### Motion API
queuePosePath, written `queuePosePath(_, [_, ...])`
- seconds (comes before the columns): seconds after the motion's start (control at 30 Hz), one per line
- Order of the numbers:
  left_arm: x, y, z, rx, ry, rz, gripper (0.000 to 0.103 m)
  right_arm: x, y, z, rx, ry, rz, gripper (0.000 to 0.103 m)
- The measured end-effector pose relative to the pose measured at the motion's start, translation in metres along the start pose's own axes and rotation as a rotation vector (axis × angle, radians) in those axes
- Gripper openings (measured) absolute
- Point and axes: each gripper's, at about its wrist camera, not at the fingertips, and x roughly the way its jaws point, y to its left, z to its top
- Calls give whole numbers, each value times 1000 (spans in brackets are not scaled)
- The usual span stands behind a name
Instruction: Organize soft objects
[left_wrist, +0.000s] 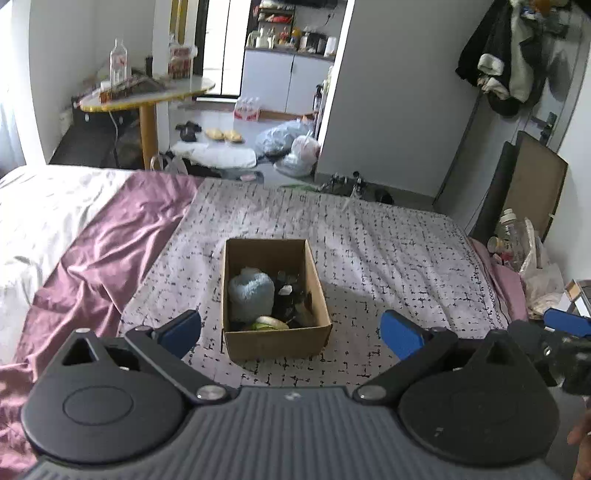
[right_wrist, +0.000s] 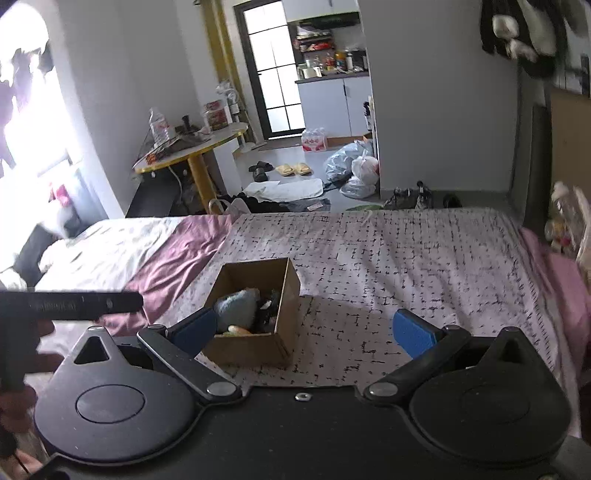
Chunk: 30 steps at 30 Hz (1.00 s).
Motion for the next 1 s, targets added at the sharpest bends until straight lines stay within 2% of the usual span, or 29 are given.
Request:
queuePosePath(0.3, [-25,-10,-22,28,-16,19,103,-30,-10,-8,23,-8,-20,103])
queuePosePath(0.43, [-34,-17,-28,73,-32,22,103,-39,-15,-16,40,3,-30,103])
queuePosePath(1.0, [-61,-24,-52,93,-74,20,103,-65,-13,-38,27,17,-28,103])
